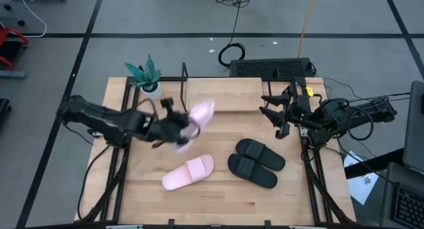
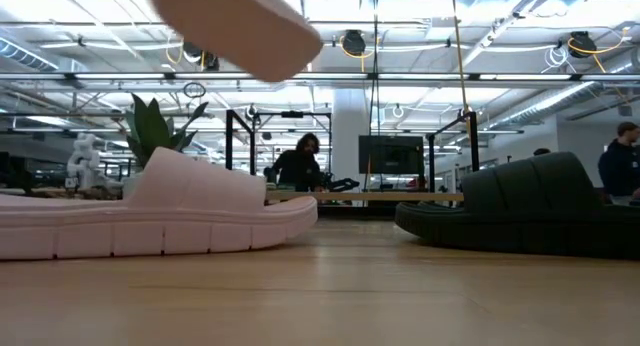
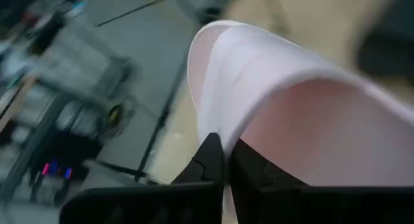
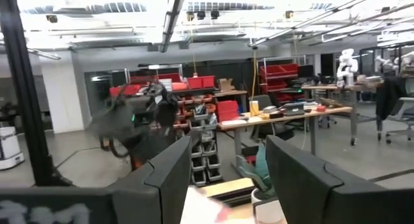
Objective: Pick and place slides into the shelf
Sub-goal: Put the top pink slipper onto the shelf
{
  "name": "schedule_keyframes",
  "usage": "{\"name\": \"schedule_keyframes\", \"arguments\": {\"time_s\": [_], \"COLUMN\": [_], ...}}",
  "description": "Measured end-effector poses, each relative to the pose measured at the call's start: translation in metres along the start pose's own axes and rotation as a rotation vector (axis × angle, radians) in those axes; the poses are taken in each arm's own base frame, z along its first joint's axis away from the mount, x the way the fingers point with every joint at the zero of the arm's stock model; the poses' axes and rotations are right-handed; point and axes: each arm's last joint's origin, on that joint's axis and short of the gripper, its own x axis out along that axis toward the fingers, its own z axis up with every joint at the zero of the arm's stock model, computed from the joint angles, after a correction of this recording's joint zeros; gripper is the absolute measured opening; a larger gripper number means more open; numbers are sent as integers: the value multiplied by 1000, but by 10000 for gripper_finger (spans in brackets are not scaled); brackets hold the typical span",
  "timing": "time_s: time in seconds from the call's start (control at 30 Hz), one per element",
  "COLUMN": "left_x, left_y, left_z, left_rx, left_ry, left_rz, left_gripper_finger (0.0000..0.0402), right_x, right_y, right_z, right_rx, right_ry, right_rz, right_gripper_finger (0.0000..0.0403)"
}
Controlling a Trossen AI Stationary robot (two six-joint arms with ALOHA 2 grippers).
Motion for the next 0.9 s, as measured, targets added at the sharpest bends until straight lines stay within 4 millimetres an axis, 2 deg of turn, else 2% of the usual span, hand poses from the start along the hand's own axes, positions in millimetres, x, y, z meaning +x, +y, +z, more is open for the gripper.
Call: {"name": "schedule_keyframes", "arguments": {"time_s": [0.1, 0.2, 0.37, 0.53, 0.7, 0.9], "left_x": [24, 57, 114, 157, 188, 208], "left_y": [13, 16, 17, 25, 43, 56], "left_z": [21, 33, 44, 41, 34, 28], "left_rx": [-103, -112, -55, 45, 69, 136], "left_ry": [32, 92, 196, 339, 477, 550], "left_rz": [94, 147, 197, 251, 285, 295], "left_gripper_finger": [1, 0, 0, 0, 0, 0], "right_x": [1, -2, -15, -34, -49, -51], "right_y": [-2, -7, -17, -29, -37, -38], "right_z": [2, 8, 29, 48, 59, 60], "right_rx": [5, 8, -16, -51, -91, -129], "right_ry": [-19, -58, -191, -286, -327, -324], "right_rz": [-14, -31, -121, -225, -250, -256], "right_gripper_finger": [189, 189, 189, 189, 189, 189]}}
